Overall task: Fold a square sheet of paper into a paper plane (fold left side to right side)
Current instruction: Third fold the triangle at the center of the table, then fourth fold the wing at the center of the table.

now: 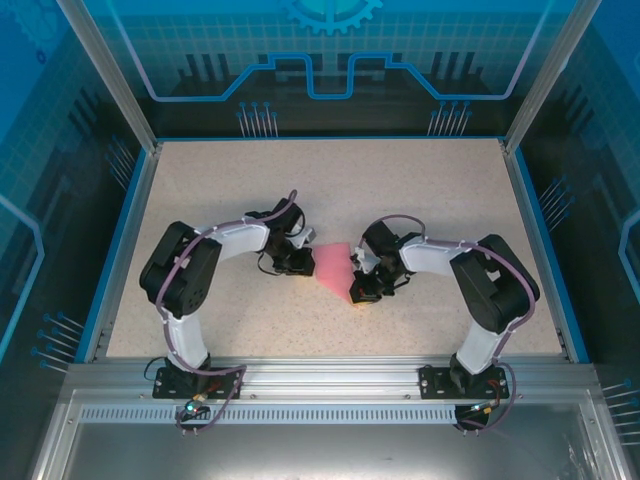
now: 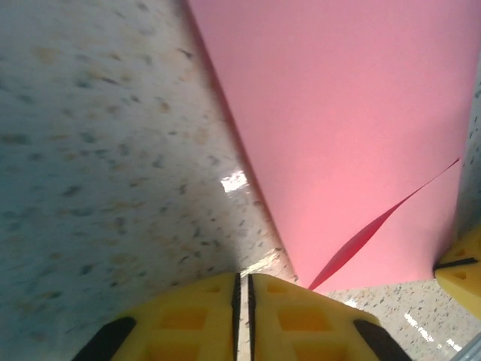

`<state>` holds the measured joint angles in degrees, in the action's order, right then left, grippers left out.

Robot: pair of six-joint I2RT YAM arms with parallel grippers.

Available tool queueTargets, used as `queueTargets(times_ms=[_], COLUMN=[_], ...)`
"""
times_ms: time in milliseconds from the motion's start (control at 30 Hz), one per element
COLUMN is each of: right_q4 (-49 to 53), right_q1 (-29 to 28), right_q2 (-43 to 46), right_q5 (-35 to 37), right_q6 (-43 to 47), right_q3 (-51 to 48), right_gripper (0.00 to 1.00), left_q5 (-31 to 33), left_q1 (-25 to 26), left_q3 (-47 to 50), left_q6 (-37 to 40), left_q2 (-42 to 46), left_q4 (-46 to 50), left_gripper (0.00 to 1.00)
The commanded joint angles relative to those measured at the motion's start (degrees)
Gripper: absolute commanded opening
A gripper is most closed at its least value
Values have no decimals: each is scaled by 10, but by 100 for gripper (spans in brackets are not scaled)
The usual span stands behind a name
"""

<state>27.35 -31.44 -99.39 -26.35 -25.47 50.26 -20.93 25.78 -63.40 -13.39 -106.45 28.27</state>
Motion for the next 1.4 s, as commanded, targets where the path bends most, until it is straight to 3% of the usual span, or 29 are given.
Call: queueTargets(times_ms=[0,167,267,467,700,900,1167,1367], right_q4=[8,2,-1,-31,-77,-82,-74,-63], right_q1=[9,10,10,9,10,11,11,11], right_q2=[29,94,123,145,88,30,22,20], right_q5=[45,91,114,118,110,89,117,130], right_q6=[8,32,51,71,86,99,109,116], right_q3=[-15,-6,-4,-10,18,50,51,53], right_gripper=[10,33,39,47,48,37,4,0], left_q5=[2,-46,-87,-109,-109,-103,-106,-106], left_q1=[-6,-6,-5,9,24,34,44,54], left_q3=[16,63,96,113,109,104,94,82], left_q6=[-21,-120,-191,-250,-271,-279,-288,-294], left_q2=[59,116,128,105,72,57,35,23], left_q4=[8,-46,-106,-147,-168,-164,-161,-168], left_gripper=[20,36,42,52,54,56,58,57])
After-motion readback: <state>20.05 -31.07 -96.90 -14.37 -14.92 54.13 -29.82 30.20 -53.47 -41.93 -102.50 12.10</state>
